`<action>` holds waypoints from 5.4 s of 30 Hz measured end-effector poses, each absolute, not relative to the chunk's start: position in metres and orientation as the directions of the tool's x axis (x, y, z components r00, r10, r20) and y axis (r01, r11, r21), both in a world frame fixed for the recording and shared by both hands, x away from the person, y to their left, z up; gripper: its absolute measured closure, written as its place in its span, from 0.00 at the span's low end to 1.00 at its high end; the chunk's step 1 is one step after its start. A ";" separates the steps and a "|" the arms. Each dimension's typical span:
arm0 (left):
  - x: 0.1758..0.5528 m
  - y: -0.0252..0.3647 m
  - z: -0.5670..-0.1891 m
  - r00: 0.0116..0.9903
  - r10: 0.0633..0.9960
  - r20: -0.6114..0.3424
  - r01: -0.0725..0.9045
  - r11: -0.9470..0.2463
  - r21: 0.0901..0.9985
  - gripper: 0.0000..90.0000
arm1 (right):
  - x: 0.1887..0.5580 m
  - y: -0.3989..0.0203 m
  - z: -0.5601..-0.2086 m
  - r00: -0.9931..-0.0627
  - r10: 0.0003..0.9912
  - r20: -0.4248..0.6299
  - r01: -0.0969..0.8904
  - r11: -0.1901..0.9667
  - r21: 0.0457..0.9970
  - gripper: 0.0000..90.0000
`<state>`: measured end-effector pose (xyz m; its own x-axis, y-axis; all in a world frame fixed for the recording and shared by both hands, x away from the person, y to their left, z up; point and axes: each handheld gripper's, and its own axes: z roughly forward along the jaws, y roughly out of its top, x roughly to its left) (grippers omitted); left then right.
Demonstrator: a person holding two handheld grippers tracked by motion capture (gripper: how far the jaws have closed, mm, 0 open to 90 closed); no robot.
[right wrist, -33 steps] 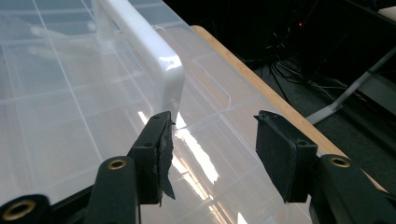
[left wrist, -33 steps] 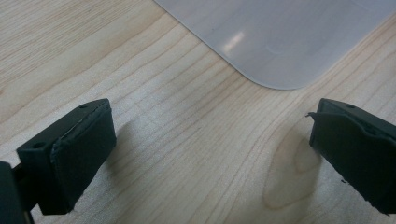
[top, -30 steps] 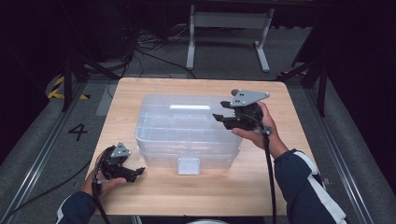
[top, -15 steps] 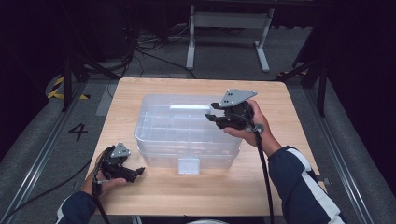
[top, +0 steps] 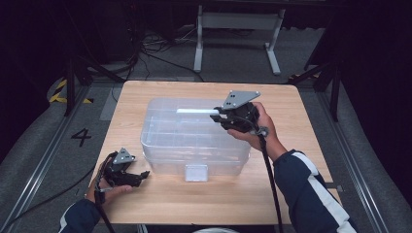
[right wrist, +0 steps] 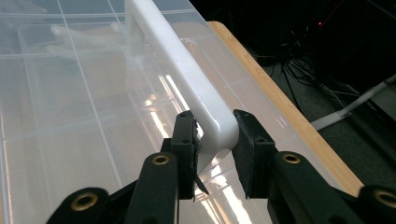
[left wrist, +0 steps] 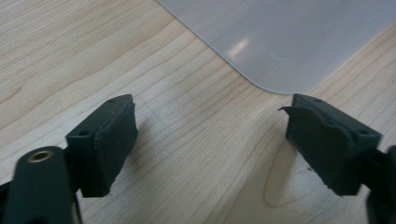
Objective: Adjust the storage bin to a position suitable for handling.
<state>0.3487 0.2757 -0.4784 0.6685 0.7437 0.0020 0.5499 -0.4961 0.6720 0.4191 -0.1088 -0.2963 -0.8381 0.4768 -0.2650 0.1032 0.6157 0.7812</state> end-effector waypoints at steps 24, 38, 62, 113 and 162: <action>0.320 0.267 -0.421 0.641 0.763 0.084 0.422 -0.442 0.791 0.40 | 0.432 -0.106 -0.284 -0.830 0.499 -0.249 0.135 0.614 0.778 0.78; 0.317 0.264 -0.400 0.689 0.723 0.055 0.345 -0.393 0.853 0.49 | 0.438 -0.103 -0.279 -0.820 0.506 -0.267 0.134 0.625 0.769 0.77; 0.323 0.261 -0.399 0.706 0.708 -0.017 0.371 -0.350 0.860 0.62 | 0.415 -0.127 -0.273 -0.803 0.504 -0.318 0.050 0.589 0.807 0.62; 0.331 0.256 -0.381 0.724 0.689 0.035 0.325 -0.385 0.864 0.52 | 0.370 -0.232 -0.381 -0.765 0.605 -0.221 0.125 0.476 0.871 0.47; 0.311 0.257 -0.436 0.676 0.728 0.118 0.412 -0.505 0.759 0.39 | 0.377 -0.216 -0.361 -0.633 0.719 -0.286 -0.055 0.327 0.943 0.81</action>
<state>0.3105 0.2568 -0.4360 0.6756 0.7278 0.1176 0.4115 -0.5046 0.7589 0.3767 -0.2164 -0.3607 -0.6332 0.7192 -0.2860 -0.0548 0.3270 0.9435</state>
